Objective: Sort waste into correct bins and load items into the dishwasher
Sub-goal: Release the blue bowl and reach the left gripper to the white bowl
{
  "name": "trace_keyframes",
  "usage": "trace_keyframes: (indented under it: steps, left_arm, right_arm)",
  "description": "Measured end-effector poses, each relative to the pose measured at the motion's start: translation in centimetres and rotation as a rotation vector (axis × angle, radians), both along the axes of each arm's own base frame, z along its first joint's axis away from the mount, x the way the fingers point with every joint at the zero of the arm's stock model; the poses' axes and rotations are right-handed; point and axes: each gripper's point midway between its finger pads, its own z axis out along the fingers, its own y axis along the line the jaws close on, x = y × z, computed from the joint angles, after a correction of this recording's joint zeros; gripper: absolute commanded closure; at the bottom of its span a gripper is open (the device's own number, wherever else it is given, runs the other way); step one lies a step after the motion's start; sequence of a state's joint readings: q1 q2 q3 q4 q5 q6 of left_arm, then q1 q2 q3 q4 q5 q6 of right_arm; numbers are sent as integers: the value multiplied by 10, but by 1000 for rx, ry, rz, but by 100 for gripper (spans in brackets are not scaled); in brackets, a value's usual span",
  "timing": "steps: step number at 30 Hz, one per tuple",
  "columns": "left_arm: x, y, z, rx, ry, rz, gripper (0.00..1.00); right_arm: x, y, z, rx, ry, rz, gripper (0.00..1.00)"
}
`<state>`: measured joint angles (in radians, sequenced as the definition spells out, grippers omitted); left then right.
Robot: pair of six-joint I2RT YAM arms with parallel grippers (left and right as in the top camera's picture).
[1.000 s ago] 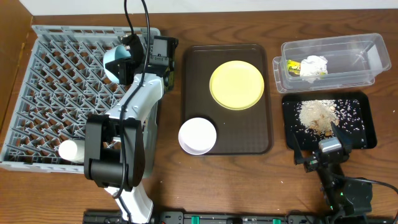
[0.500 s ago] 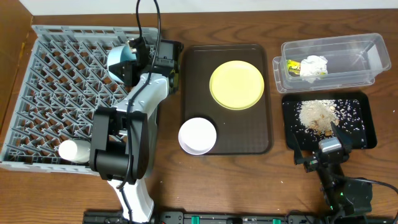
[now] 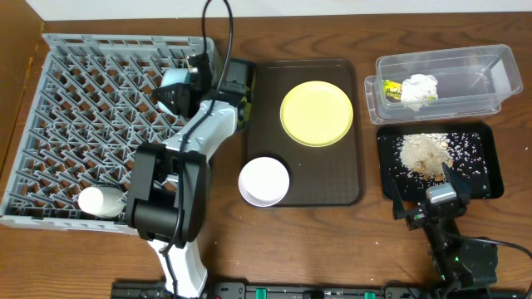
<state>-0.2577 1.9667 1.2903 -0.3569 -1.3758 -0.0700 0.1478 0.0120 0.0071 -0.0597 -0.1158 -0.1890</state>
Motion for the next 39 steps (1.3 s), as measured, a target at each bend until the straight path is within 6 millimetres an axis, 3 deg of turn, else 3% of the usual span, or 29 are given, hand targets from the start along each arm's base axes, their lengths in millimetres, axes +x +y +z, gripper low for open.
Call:
trace_keyframes:
  steps: [7, 12, 16, 19, 24, 31, 36, 39]
  left_arm:
    - [-13, -31, -26, -244, 145, -133, 42]
    - [-38, -60, -7, -612, 126, -242, 41]
    - [-64, -103, 13, -947, 126, -381, 45]
    - [-87, -129, 10, -1133, 193, -418, 50]
    - [-110, -152, -19, -1296, 312, -368, 49]
    - [-140, -150, -86, -1330, 453, -191, 50]
    - [-147, -153, -120, -1350, 506, -124, 59]
    - [-145, -165, -132, -1412, 532, -123, 62]
  right_arm:
    - [0, 0, 0, 0, 0, 0, 1]
    - [0, 0, 0, 0, 0, 0, 1]
    - [0, 0, 0, 0, 0, 0, 1]
    - [0, 0, 0, 0, 0, 0, 1]
    - [0, 0, 0, 0, 0, 0, 1]
    - [0, 0, 0, 0, 0, 0, 1]
    - [0, 0, 0, 0, 0, 0, 1]
    - [0, 0, 0, 0, 0, 0, 1]
